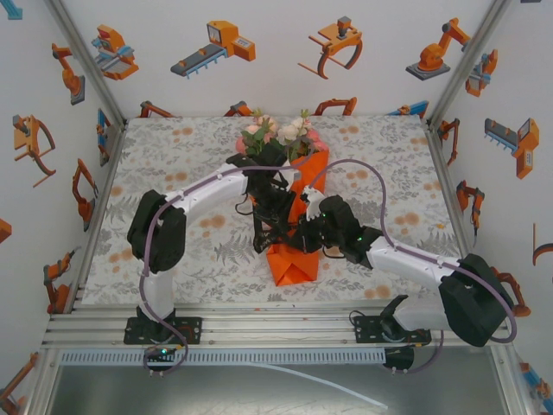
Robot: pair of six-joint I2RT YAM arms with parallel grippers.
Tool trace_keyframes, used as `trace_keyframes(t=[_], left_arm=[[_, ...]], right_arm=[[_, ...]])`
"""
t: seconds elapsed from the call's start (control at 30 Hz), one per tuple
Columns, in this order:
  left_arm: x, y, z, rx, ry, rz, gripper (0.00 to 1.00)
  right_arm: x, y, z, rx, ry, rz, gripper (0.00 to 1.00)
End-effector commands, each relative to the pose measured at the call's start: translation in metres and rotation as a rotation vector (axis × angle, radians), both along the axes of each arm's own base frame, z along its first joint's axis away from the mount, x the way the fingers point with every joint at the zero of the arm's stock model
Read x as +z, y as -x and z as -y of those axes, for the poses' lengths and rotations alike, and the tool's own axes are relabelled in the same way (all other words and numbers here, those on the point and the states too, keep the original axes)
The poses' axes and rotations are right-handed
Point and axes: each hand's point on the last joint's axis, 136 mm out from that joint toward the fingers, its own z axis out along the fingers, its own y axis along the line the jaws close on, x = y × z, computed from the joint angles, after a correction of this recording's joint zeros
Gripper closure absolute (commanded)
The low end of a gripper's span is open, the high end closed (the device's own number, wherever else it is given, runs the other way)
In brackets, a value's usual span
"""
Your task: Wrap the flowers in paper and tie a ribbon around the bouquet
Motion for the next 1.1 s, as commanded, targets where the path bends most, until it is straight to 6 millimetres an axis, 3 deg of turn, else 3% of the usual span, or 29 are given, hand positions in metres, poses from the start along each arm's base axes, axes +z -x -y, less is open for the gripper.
trace_keyframes(t=[0.0, 0.2, 0.27, 0.37, 0.43, 0.57, 0.67, 0.93, 1.07], left_arm=[[-0.006, 0.005, -0.003, -0.053, -0.03, -0.034, 0.6], [-0.01, 0.007, -0.009, -0.108, -0.072, -0.016, 0.64], [-0.009, 0.006, -0.011, -0.116, -0.08, 0.0, 0.72], [0.001, 0.002, -0.008, -0.11, -0.062, 0.016, 0.91], [0.014, -0.001, -0.004, -0.092, -0.028, 0.029, 0.96], [0.053, -0.007, 0.001, -0.043, 0.056, 0.084, 0.96], [0.07, -0.009, 0.001, -0.015, 0.108, 0.104, 0.96], [0.059, -0.001, -0.006, 0.001, 0.083, 0.08, 0.96], [0.052, -0.001, -0.007, 0.004, 0.074, 0.065, 0.96]], right_arm=[[0.01, 0.002, -0.003, 0.02, -0.026, 0.041, 1.0], [0.012, 0.002, -0.002, 0.018, -0.025, 0.048, 1.0], [0.012, 0.002, -0.001, 0.014, -0.024, 0.051, 1.0], [0.016, 0.0, -0.002, 0.011, -0.028, 0.061, 1.0], [0.021, 0.0, -0.002, 0.015, -0.037, 0.071, 1.0], [0.02, 0.004, -0.001, 0.03, -0.037, 0.082, 1.0], [0.018, 0.006, 0.0, 0.038, -0.037, 0.08, 1.0], [0.019, 0.004, -0.001, 0.035, -0.039, 0.084, 1.0], [0.034, -0.007, -0.004, 0.003, -0.066, 0.126, 1.0]])
